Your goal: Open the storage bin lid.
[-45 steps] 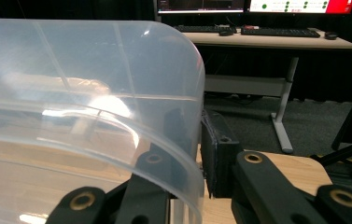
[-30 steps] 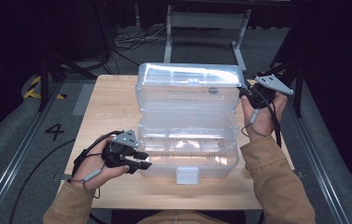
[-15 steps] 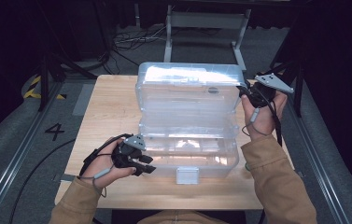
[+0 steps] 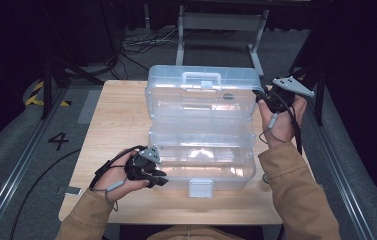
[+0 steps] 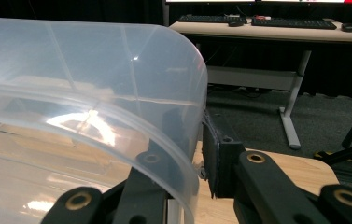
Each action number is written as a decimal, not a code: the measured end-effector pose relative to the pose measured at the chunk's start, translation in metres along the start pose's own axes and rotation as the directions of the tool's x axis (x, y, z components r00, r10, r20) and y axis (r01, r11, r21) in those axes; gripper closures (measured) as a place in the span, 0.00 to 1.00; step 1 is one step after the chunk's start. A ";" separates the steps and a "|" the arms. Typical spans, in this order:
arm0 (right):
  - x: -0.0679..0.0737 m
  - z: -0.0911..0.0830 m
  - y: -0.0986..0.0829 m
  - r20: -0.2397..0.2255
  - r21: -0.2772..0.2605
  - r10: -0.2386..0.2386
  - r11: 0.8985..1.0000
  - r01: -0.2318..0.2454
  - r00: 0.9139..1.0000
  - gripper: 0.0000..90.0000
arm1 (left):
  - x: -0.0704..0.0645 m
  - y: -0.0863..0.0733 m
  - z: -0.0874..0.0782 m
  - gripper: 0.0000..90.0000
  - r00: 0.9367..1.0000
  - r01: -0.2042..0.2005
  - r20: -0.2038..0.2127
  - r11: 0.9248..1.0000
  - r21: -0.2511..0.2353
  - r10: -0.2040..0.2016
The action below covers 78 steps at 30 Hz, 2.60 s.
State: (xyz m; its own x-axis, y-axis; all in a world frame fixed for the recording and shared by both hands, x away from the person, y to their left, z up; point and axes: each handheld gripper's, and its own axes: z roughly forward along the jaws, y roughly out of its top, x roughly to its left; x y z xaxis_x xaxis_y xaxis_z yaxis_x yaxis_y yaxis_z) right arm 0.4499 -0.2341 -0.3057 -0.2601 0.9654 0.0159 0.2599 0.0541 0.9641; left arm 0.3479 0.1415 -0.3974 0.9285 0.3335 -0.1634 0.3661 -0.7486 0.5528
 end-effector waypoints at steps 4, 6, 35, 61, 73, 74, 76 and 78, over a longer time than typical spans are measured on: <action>-0.001 0.003 0.002 -0.001 0.012 0.000 1.000 0.000 1.000 0.88 | -0.001 0.000 0.002 0.85 1.000 -0.004 -0.006 1.000 0.006 0.004; -0.002 0.004 0.003 0.001 0.015 0.000 1.000 0.000 1.000 0.88 | 0.000 0.000 0.002 0.85 1.000 -0.006 -0.004 1.000 0.004 0.006; -0.012 0.030 0.012 -0.027 0.066 0.002 0.998 0.000 1.000 0.88 | 0.005 -0.005 0.014 0.84 0.999 0.006 0.034 1.000 -0.028 -0.005; -0.018 0.056 0.014 -0.017 0.091 0.017 0.996 -0.015 1.000 0.89 | 0.004 -0.003 0.015 0.85 1.000 -0.003 0.023 1.000 0.002 0.003; -0.022 0.070 0.015 -0.022 0.116 0.029 0.993 -0.027 0.999 0.89 | 0.004 -0.003 0.015 0.84 0.999 0.031 0.026 1.000 0.005 -0.031; -0.022 0.072 0.015 -0.022 0.113 0.028 0.993 -0.025 0.999 0.89 | 0.004 -0.003 0.015 0.84 0.999 0.031 0.026 1.000 0.005 -0.031; -0.022 0.073 0.014 -0.021 0.113 0.030 0.993 -0.028 0.999 0.89 | 0.004 -0.003 0.015 0.84 0.999 0.030 0.026 1.000 0.004 -0.030; -0.023 0.076 0.013 -0.023 0.108 0.034 0.994 -0.032 0.999 0.89 | 0.004 -0.003 0.015 0.84 0.999 0.033 0.025 0.999 0.005 -0.033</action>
State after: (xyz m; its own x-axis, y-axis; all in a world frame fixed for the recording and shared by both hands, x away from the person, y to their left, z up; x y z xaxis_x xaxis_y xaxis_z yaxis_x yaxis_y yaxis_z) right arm 0.5295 -0.2364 -0.3134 -0.2722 0.9607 0.0549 0.3666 0.0507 0.9290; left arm 0.3512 0.1362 -0.4117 0.9172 0.3435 -0.2018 0.3966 -0.7403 0.5429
